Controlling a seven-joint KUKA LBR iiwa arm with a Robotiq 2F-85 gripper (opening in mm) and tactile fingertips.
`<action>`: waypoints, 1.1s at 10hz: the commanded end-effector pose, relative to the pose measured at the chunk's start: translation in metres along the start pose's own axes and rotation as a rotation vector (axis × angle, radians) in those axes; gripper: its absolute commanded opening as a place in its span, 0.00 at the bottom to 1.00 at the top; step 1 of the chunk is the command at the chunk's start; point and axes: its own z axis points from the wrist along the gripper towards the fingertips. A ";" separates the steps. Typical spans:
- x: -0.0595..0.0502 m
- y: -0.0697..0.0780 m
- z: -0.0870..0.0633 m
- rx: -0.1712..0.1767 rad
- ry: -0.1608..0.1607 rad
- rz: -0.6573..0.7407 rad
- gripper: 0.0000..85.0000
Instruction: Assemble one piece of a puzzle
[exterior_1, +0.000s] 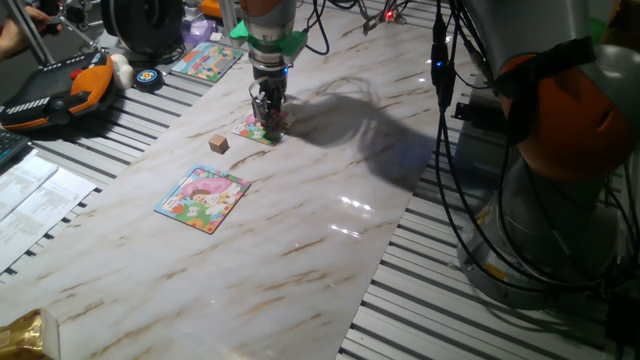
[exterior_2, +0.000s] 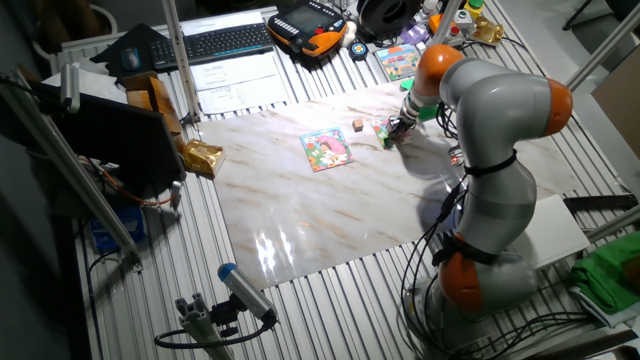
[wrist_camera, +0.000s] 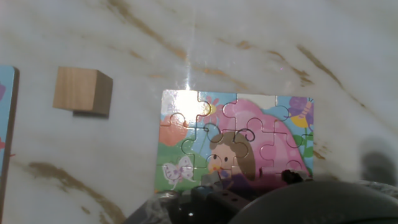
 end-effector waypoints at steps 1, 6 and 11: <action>0.000 0.000 0.000 0.000 0.002 0.000 0.15; 0.002 -0.001 0.001 0.000 0.002 -0.006 0.15; 0.002 -0.002 0.002 -0.005 -0.001 -0.006 0.16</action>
